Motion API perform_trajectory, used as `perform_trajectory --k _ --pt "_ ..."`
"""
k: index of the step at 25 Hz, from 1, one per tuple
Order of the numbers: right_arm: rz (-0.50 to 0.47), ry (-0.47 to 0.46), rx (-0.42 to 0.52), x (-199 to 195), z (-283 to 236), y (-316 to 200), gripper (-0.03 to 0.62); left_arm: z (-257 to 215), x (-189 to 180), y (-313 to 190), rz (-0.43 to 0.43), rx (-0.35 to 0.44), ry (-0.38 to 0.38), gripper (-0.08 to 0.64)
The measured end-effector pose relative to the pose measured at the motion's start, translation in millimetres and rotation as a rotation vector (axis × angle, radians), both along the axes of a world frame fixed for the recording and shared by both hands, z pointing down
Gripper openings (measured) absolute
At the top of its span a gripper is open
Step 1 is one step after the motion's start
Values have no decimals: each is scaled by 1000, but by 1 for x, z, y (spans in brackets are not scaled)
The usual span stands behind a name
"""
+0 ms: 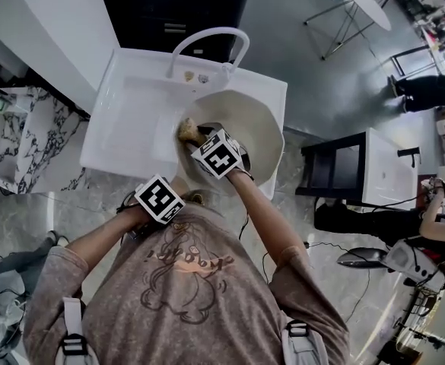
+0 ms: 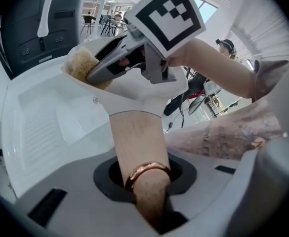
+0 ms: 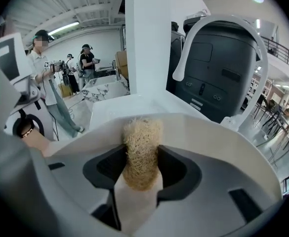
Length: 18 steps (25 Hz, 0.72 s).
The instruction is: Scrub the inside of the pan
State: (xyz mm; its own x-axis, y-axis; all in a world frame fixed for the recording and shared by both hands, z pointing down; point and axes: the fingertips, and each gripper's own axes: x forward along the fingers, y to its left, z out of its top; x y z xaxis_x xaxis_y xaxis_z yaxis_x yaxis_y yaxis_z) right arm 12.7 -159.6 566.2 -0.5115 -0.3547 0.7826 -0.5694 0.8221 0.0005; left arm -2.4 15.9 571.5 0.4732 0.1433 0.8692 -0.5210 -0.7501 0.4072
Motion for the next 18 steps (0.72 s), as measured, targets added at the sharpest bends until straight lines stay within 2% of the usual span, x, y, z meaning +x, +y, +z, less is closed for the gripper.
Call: perform_trajectory --k 9,14,16,18 --pt "-33 12 4 5 11 3 239 4 5 3 2 -24 -9 104" --pt "-45 21 5 13 12 3 290 5 7 2 -3 -31 -1 104" --pt "-36 21 1 17 13 2 288 5 8 2 -7 -35 1 104" --pt "-35 32 6 21 15 0 234 5 8 2 -13 -40 4 104"
